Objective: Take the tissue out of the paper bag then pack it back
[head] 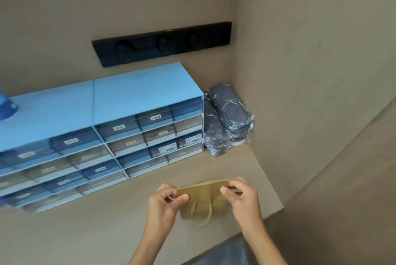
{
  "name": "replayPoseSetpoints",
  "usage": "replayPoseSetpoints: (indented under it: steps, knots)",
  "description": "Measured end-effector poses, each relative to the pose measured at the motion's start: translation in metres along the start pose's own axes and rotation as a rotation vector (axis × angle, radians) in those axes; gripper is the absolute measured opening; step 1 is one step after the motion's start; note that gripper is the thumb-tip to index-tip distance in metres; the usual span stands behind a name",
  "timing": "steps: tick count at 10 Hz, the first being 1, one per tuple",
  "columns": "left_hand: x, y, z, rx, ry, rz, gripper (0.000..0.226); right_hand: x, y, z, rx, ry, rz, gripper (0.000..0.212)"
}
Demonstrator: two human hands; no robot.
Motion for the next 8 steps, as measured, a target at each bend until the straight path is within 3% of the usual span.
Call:
replayPoseSetpoints:
  steps: [2, 6, 7, 8]
  knots:
    - [0.04, 0.042, 0.028, -0.185, 0.082, 0.039, 0.048, -0.01, -0.073, 0.053, 0.158, -0.05, -0.036, 0.018]
    - [0.074, 0.04, 0.056, -0.233, 0.143, 0.125, 0.049, -0.033, -0.099, 0.1, 0.216, -0.097, -0.105, 0.011]
    - [0.075, 0.038, 0.056, -0.218, 0.168, 0.159, 0.041, -0.034, -0.1, 0.104, 0.264, -0.089, -0.083, 0.015]
    - [0.064, 0.037, 0.054, -0.189, 0.175, 0.178, 0.016, -0.023, -0.095, 0.1, 0.325, -0.058, -0.104, 0.023]
Point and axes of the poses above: each hand's wrist, its own z-axis towards the middle knuckle, its own y-axis out of the back of the hand, x = y × z, the point moved 5 cm from there along z, towards the middle knuckle, and after that the axes turned 7 degrees about -y, right-handed, at the moved point
